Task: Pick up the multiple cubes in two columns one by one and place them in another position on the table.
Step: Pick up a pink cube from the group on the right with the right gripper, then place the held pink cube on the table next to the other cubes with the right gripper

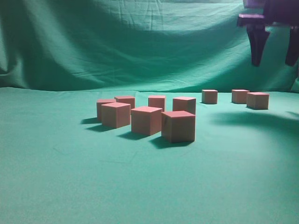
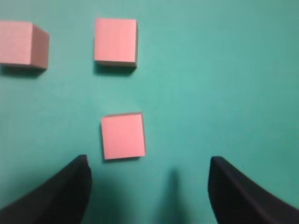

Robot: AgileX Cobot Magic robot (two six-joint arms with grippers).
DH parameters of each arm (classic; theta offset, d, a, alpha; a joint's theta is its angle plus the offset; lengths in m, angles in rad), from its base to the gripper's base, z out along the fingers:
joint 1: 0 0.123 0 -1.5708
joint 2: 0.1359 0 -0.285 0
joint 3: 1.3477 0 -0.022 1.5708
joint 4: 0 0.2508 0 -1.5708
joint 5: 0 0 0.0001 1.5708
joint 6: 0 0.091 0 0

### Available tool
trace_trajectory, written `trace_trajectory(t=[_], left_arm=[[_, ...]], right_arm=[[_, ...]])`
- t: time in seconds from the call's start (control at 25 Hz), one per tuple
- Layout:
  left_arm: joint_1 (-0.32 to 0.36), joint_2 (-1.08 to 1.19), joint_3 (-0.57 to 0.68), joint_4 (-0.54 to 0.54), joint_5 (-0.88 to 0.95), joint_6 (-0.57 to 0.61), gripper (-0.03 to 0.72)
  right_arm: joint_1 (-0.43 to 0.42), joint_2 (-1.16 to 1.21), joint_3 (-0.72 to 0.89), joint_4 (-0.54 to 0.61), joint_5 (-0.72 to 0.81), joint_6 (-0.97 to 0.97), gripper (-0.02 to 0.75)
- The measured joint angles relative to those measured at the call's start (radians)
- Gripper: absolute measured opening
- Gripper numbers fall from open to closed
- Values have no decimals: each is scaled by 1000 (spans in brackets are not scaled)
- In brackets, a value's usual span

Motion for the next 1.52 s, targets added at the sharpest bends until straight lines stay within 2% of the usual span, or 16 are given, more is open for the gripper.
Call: trace_trajectory(t=[0.28, 0.52, 0.68, 0.72, 0.92, 1.12, 1.28, 1.52], left_arm=[[0, 0, 0, 0, 0, 0, 0], [0, 0, 0, 0, 0, 0, 0], [0, 0, 0, 0, 0, 0, 0], [0, 0, 0, 0, 0, 0, 0], [0, 0, 0, 0, 0, 0, 0], [0, 0, 0, 0, 0, 0, 0], [0, 0, 0, 0, 0, 0, 0], [0, 0, 0, 0, 0, 0, 0]], right_arm=[[-2, 99, 0, 69, -69, -76, 475], [-2, 144, 0, 81, -101, -88, 475], [-2, 149, -2, 83, -105, -90, 269], [-2, 149, -11, 87, -95, -90, 251], [-2, 129, -107, 125, 27, -92, 262], [13, -27, -118, 146, 149, -92, 262], [78, -193, -17, 146, 162, -106, 262], [252, -409, 266, 147, 76, -123, 262]])
